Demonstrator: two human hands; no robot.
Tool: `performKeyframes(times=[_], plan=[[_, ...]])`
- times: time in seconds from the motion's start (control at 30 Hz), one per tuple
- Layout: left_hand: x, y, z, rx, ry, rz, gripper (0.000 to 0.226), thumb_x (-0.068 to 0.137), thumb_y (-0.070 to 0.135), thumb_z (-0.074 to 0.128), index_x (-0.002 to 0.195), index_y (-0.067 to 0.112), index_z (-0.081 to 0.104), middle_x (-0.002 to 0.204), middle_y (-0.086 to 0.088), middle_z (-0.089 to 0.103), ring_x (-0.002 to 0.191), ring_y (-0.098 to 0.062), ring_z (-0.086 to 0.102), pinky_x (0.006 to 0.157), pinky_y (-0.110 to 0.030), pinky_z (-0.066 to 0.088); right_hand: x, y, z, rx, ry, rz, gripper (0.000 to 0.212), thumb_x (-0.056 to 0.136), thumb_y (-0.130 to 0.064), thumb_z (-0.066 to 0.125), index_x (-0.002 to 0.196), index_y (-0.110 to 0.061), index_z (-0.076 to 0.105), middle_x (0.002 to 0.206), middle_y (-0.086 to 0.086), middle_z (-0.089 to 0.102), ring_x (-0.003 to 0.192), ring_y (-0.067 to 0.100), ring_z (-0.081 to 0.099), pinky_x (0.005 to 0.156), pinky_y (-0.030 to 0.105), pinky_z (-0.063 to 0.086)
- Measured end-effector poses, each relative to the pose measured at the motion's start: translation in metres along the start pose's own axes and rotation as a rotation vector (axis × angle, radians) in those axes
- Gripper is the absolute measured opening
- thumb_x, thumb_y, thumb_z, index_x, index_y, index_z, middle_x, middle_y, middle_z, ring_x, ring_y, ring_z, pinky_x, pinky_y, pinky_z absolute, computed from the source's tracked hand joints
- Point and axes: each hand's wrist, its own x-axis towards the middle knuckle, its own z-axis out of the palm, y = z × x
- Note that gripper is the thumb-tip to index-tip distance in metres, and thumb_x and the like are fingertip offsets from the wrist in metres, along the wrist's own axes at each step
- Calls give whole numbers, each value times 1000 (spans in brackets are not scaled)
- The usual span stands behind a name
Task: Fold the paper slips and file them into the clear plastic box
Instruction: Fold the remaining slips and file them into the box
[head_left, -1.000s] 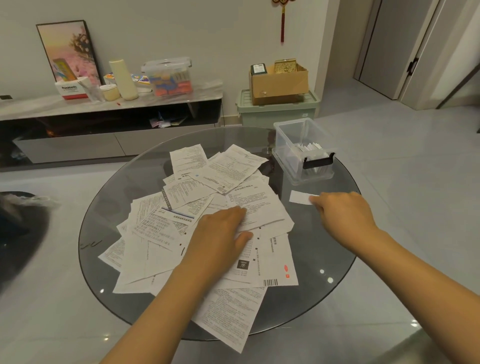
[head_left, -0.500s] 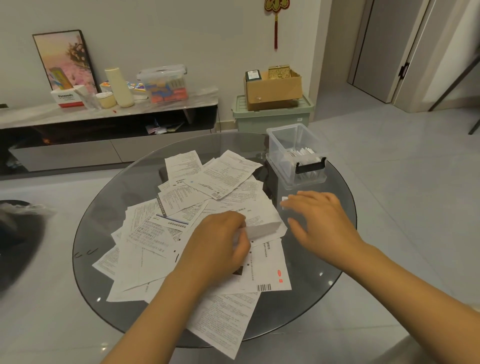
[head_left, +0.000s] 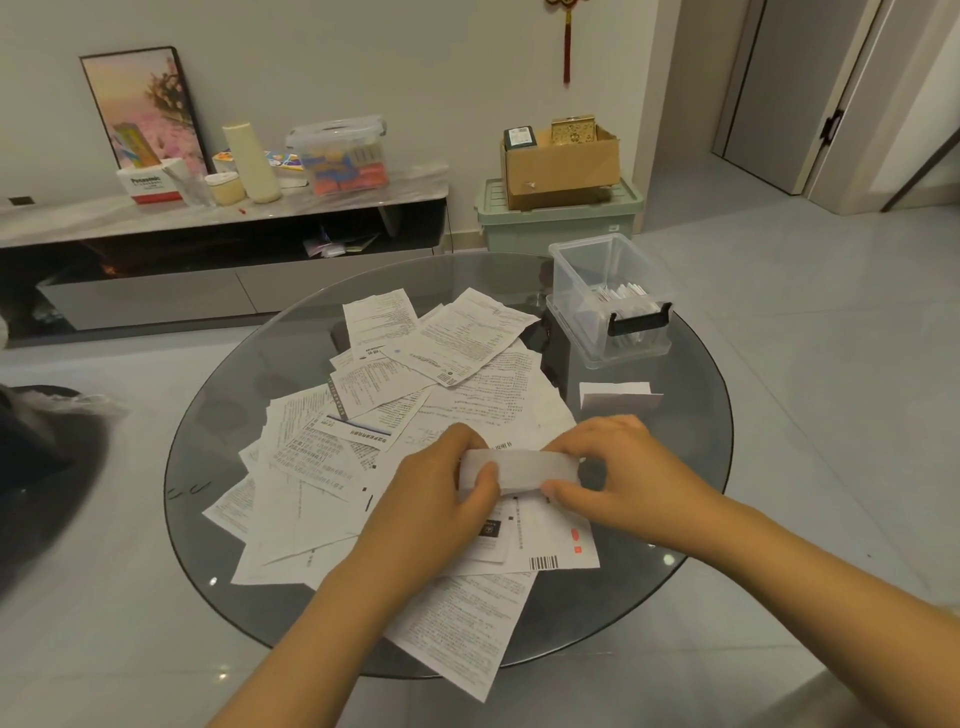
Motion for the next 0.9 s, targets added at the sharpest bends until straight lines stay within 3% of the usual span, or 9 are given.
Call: performKeyframes(times=[0.07, 0.2, 0.27, 0.4, 0.5, 0.6, 0.7, 0.8, 0.9], plan=[[1, -1, 0, -25, 17, -22, 16, 92, 32, 52, 79, 31, 43, 71, 10, 58, 64, -2, 53, 55, -16, 41, 3, 1, 6, 44, -8, 52, 22, 84, -36, 62, 105, -30, 63, 101, -11, 64, 98, 7, 51, 94, 27, 41], [6, -2, 0, -51, 85, -87, 7, 94, 30, 50, 89, 29, 45, 83, 12, 59, 67, 0, 54, 57, -9, 40, 8, 2, 11, 196, 67, 165, 23, 85, -33, 64, 100, -35, 47, 92, -7, 64, 84, 7, 61, 66, 16, 49], [8, -4, 2, -38, 95, -111, 14, 93, 28, 52, 105, 29, 44, 103, 12, 58, 80, 0, 55, 65, -8, 40, 12, 2, 14, 237, 98, 211, 28, 86, -30, 64, 106, -32, 45, 88, -3, 64, 82, 9, 62, 68, 22, 51], [8, -8, 9, 71, 14, -82, 66, 89, 31, 60, 142, 37, 21, 140, 14, 30, 123, -3, 36, 94, -17, 31, 19, 3, 24, 162, 157, 224, 47, 84, -29, 66, 124, -31, 42, 84, -8, 58, 88, 8, 52, 74, 23, 45], [9, -17, 12, 249, 28, 1, 56, 87, 32, 63, 137, 39, 39, 149, 9, 16, 137, -9, 16, 107, -26, 21, 21, 4, 29, 58, 179, 167, 50, 85, -30, 64, 129, -38, 41, 86, -12, 55, 94, 9, 44, 81, 24, 38], [11, -21, 12, 352, 60, 166, 24, 84, 32, 67, 107, 31, 69, 131, 6, 47, 128, -16, 35, 98, -24, 12, 21, 6, 30, -65, 186, 62, 33, 89, -32, 59, 121, -37, 56, 105, -10, 49, 103, 10, 37, 89, 22, 28], [11, -21, 9, 387, -27, 170, 35, 86, 48, 58, 117, 32, 63, 120, 18, 53, 117, -3, 42, 99, -23, 13, 22, 8, 28, -198, 128, -21, 31, 91, -39, 53, 121, -34, 61, 125, -13, 45, 117, 11, 29, 89, 19, 13], [13, -20, 5, 416, -50, 210, 38, 88, 46, 56, 119, 27, 64, 119, 15, 59, 112, -8, 49, 99, -26, 31, 22, 7, 26, -226, 34, -76, 45, 88, -49, 53, 129, -31, 54, 133, -18, 45, 125, 8, 24, 91, 19, 8], [12, -16, 6, 442, -57, 252, 31, 88, 39, 52, 96, 18, 73, 97, 6, 69, 90, -17, 61, 77, -32, 50, 21, 7, 25, -236, 35, -107, 47, 88, -50, 52, 130, -30, 53, 132, -19, 48, 126, 7, 25, 91, 18, 6]])
